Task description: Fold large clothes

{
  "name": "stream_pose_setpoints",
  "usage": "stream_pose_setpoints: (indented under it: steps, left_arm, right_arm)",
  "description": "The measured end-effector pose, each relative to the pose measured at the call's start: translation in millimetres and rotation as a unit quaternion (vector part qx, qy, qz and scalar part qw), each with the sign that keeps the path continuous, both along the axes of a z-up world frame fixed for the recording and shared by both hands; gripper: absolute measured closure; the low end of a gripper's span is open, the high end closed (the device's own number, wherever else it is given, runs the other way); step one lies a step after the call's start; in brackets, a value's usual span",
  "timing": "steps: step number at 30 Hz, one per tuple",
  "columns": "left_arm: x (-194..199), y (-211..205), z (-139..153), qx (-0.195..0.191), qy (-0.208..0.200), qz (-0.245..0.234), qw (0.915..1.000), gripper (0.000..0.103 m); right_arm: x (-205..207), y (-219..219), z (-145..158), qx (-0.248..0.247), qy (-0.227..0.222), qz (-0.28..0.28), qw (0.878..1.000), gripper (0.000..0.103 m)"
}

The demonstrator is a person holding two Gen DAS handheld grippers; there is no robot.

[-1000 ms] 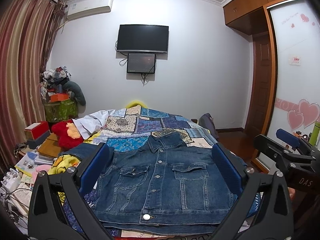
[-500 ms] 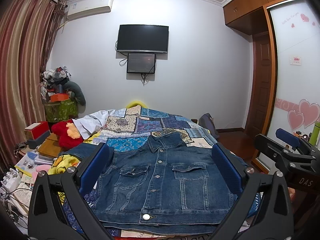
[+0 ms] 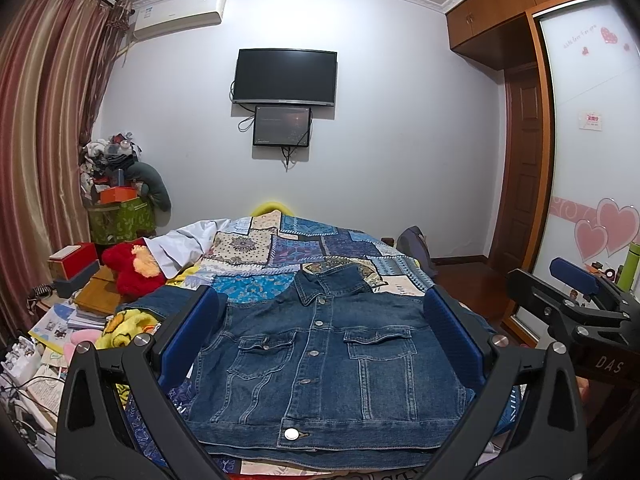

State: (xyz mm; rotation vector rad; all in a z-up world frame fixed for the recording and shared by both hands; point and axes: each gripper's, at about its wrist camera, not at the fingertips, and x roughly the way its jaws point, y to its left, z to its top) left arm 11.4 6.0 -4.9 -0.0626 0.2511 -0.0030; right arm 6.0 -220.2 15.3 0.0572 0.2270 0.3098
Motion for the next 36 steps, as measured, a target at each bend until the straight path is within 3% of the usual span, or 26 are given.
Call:
stream_pose_setpoints:
  steps: [13, 14, 18, 25, 29, 36]
  left_arm:
    - [7.3, 9.4, -2.9, -0.004, 0.004, 0.011, 0.9999, 0.0]
    - [9.7, 11.3, -2.8, -0.003, 0.004, 0.013, 0.9999, 0.0]
    - [21.7, 22.0, -4.8, -0.001, 0.007, 0.049, 0.9988, 0.0]
    - [66.9, 75.2, -5.4, -0.025, 0.03, 0.097, 0.9945, 0.0]
    - [105.5, 122.0, -11.4, -0.043, 0.056, 0.13, 0.989, 0.0]
    - [191.3, 203.9, -50.5, -0.03, 0.157, 0.189, 0.9689, 0.0]
  right_arm:
    - [3.6, 3.6, -5.1, -0.001, 0.004, 0.001, 1.0, 0.0]
    - [13.6, 13.8, -24.8, -0.001, 0.007, 0.004, 1.0, 0.0]
    - [31.1, 20.7, -37.1, 0.007, 0.019, 0.014, 1.0, 0.0]
    - [87.8, 35.4, -38.4, 0.006, 0.051, 0.02, 0.998, 0.0]
    - [131.8, 41.4, -31.5, 0.0, 0.069, 0.022, 0.997, 0.0]
    - [218.2, 75.6, -34.2, -0.07, 0.111, 0.031, 0.991, 0.0]
